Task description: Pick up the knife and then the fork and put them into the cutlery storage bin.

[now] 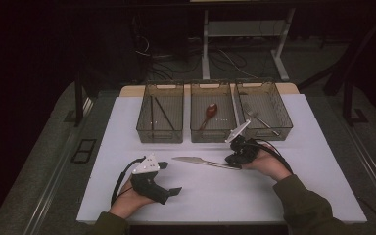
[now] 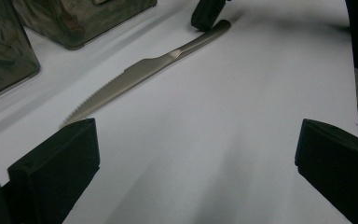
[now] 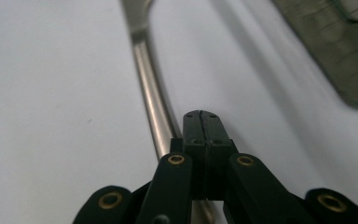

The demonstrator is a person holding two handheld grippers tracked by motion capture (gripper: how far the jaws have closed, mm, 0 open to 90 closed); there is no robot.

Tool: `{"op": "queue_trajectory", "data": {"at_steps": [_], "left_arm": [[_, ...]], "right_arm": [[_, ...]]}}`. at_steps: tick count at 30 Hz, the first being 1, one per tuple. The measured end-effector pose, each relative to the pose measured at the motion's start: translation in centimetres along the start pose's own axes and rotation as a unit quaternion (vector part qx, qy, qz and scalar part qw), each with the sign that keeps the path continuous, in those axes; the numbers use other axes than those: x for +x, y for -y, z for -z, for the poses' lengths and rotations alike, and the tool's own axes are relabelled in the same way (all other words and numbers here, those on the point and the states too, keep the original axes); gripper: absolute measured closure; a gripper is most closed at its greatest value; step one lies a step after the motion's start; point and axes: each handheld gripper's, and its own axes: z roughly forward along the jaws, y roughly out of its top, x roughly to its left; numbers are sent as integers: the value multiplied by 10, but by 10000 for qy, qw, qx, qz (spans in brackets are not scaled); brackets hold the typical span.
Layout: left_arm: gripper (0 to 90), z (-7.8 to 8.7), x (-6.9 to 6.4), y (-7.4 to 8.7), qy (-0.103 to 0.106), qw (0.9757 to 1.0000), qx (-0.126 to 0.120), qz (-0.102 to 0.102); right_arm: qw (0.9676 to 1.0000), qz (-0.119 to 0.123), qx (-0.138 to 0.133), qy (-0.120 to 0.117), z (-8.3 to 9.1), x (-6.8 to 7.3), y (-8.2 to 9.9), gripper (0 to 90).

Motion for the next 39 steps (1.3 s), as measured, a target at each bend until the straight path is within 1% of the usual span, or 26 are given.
{"op": "queue_trajectory", "data": {"at_steps": [2,5,8,11,13,14,16,17,18,20,21,24,28,31,33,34,35,38,39], "left_arm": [[0,0,0,0,0,10000,-1,-2],[0,0,0,0,-3,10000,4,-6],[0,1,0,0,3,10000,-3,-11],[0,1,1,0,5,10000,-3,-10],[0,1,0,0,5,10000,1,-13],[0,1,1,0,4,10000,2,-12],[0,1,0,-1,1,10000,-9,-2],[0,1,0,-1,-1,10000,-23,-1],[0,1,0,-1,2,10000,-26,-1],[0,1,0,-1,1,10000,-31,-4],[0,1,0,-1,0,10000,-15,-10],[0,2,0,-1,3,10000,-21,-8],[0,1,0,-1,18,10000,-33,0],[0,2,0,-1,25,10000,-47,10],[0,2,0,-1,20,10000,-36,-4],[0,2,0,-1,22,10000,-35,-8],[0,2,0,-1,27,10000,-35,-7],[0,2,0,-1,30,10000,-37,-19],[0,2,0,-1,26,10000,-38,-35]], "right_arm": [[9999,40,70,-75,1,1,1,890],[9999,52,71,-114,1,1,1,889],[9999,12,0,-146,5,-2,2,883],[9997,-16,-77,-217,11,-3,1,792],[9996,44,-72,-275,14,-2,-3,723],[9996,71,-87,-249,16,-1,-5,711],[9995,65,-105,-295,18,1,-10,694],[9995,100,-80,-305,18,3,-13,694],[9992,211,-16,-326,17,4,-17,690],[9988,361,165,-294,15,8,-25,687],[9981,465,261,-320,14,9,-29,687],[9955,673,567,-361,9,16,-43,686],[9919,816,916,-331,1,18,-57,691],[9878,921,1205,-364,-7,20,-65,694],[9850,1015,1354,-344,-11,22,-70,699],[9838,1025,1429,-347,-14,22,-72,703],[9826,1042,1507,-299,-16,23,-74,707],[9806,1063,1614,-322,-22,24,-77,717],[9792,1095,1681,-307,-24,25,-78,719]]}}
